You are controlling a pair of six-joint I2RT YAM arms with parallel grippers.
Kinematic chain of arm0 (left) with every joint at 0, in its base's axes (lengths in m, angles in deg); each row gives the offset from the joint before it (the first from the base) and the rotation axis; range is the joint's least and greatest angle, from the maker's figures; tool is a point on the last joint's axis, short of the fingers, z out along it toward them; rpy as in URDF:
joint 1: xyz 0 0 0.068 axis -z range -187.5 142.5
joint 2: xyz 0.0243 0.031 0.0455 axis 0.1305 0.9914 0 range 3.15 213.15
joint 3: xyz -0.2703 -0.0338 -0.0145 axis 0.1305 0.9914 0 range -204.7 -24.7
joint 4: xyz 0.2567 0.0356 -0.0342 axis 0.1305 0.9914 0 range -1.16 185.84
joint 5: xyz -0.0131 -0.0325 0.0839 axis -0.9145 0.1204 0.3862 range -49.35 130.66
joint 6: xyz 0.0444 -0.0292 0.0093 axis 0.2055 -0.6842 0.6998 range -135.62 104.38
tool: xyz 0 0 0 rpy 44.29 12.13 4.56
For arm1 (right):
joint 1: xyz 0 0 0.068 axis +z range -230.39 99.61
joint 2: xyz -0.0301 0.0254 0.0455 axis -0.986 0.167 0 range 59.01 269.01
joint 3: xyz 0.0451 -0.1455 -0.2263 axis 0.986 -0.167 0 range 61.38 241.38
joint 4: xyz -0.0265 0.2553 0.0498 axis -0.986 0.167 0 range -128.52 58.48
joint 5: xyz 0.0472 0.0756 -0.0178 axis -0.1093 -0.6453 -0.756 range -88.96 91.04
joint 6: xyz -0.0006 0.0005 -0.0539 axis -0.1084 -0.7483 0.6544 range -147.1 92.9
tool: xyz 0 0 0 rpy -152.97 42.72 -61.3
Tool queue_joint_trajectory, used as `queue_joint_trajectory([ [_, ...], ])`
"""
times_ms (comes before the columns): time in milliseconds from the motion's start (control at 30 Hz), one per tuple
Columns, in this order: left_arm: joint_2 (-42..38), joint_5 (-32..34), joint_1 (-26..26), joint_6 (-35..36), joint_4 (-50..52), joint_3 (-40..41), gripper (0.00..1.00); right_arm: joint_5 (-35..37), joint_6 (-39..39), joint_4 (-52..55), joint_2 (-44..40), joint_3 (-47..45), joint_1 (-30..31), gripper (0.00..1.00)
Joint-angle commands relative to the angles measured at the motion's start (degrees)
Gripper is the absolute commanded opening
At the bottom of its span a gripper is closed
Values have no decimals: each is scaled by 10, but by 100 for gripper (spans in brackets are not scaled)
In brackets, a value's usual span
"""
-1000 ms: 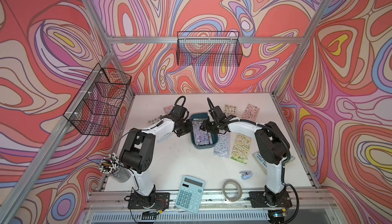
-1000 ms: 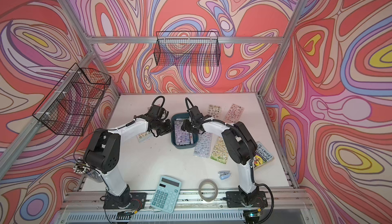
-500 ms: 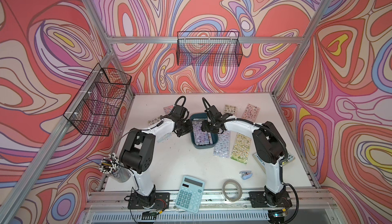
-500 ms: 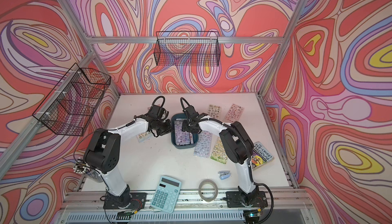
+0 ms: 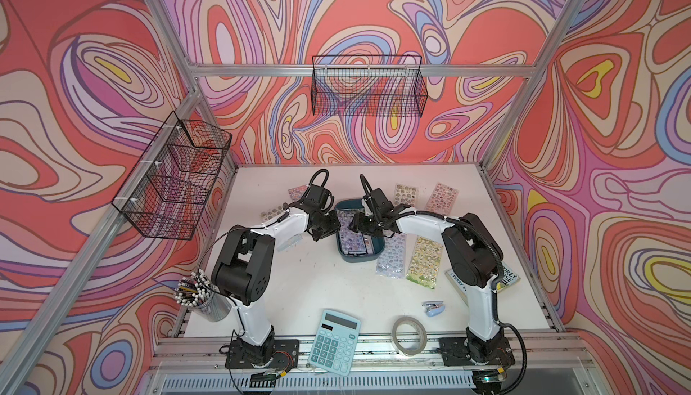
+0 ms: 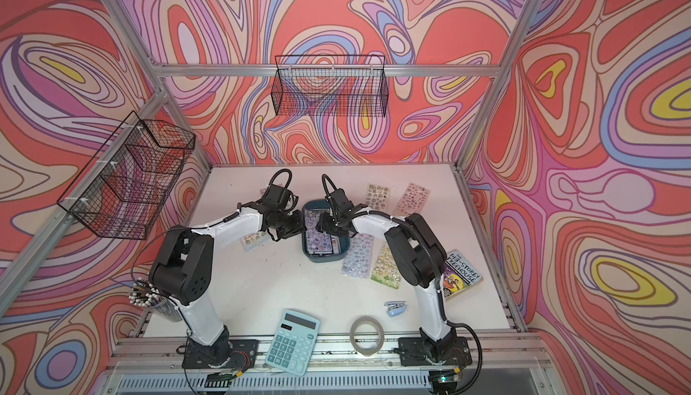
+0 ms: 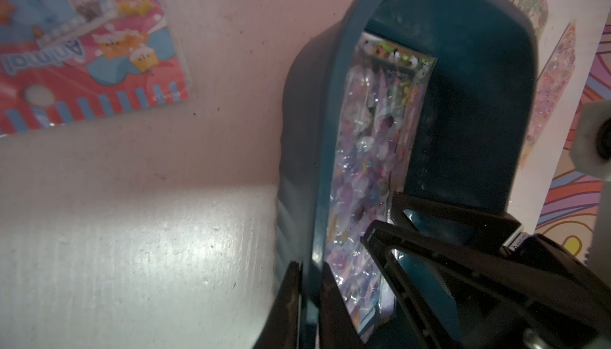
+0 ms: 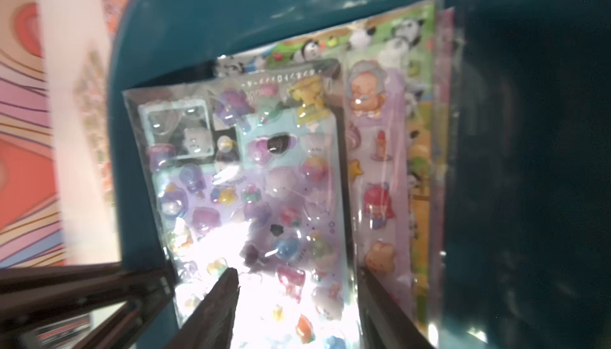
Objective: Take the stickers out of the storage box
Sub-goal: Pick up the sticker from the storage box.
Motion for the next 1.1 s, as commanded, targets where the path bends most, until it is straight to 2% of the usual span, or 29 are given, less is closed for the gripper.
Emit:
queue_joint_trajectory([
  [0, 22, -1, 6, -3, 16, -9, 14, -82, -54, -72, -18, -39, -8, 58],
  [267, 23, 1, 6, -1, 18, -11, 14, -141, -94, -143, -48, -87, -29, 55],
  [467, 29, -1, 6, 0, 19, -16, 14, -197, -160, -242, -56, -134, -39, 53],
  [733, 30, -2, 6, 0, 20, -17, 14, -202, -165, -260, -60, -150, -44, 43],
  [833, 29, -1, 6, 1, 20, -17, 14, -194, -162, -254, -64, -154, -49, 30],
  [900, 27, -1, 6, 0, 21, -16, 14, -184, -149, -235, -65, -151, -50, 14],
  [967, 21, -2, 5, -2, 22, -15, 15, -164, -123, -197, -67, -139, -50, 4],
  [1033, 11, -3, 6, -4, 21, -13, 23, -144, -94, -162, -70, -125, -50, 0],
  [1067, 5, -2, 6, -4, 22, -13, 35, -135, -80, -145, -73, -118, -50, 0],
])
